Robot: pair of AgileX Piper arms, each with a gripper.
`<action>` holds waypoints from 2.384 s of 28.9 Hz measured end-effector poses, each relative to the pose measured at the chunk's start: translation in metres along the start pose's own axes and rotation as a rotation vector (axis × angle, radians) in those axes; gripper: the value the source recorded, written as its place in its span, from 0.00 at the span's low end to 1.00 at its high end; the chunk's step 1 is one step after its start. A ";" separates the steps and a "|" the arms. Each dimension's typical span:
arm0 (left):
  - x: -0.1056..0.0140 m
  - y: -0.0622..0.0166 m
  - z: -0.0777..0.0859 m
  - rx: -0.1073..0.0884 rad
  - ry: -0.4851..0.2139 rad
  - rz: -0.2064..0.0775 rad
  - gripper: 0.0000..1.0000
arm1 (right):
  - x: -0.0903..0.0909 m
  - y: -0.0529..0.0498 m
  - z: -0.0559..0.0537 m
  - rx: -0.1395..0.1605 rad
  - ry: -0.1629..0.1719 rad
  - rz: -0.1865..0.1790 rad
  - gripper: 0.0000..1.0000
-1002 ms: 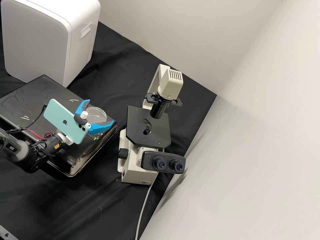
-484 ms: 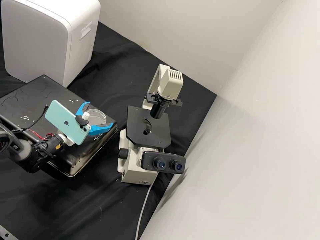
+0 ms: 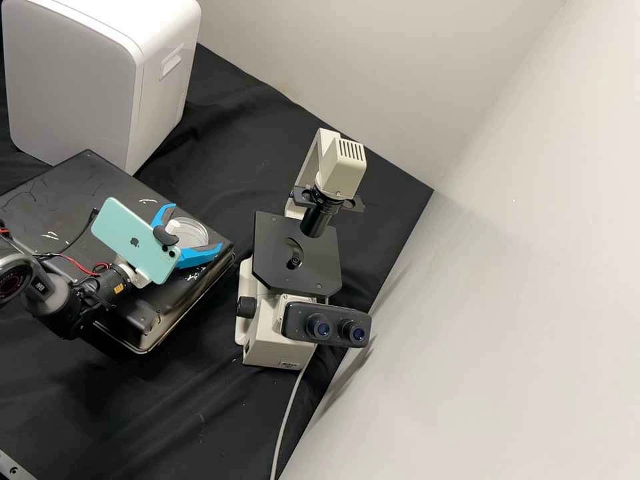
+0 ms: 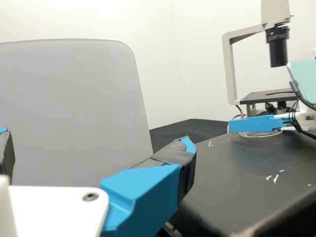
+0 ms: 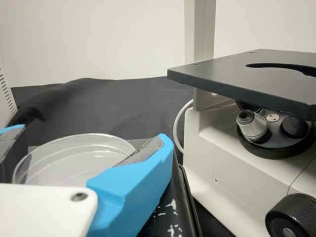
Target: Place the petri dish on the microscope
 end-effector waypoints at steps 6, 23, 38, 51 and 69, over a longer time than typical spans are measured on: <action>0.000 0.0000 0.000 0.000 0.000 0.000 1.00 | 0.000 -0.002 0.000 -0.007 0.000 -0.005 1.00; 0.000 0.0000 0.000 0.000 0.000 0.000 1.00 | -0.001 -0.002 -0.003 -0.017 0.009 -0.007 1.00; 0.002 0.0017 0.000 0.002 0.000 0.006 1.00 | -0.022 -0.011 -0.004 -0.062 0.017 -0.040 1.00; 0.002 0.0020 0.000 0.002 -0.001 0.007 1.00 | -0.023 -0.019 0.004 -0.087 0.010 -0.049 1.00; 0.002 0.0019 -0.001 0.000 0.003 0.006 1.00 | -0.007 -0.014 0.015 -0.084 -0.010 -0.010 0.00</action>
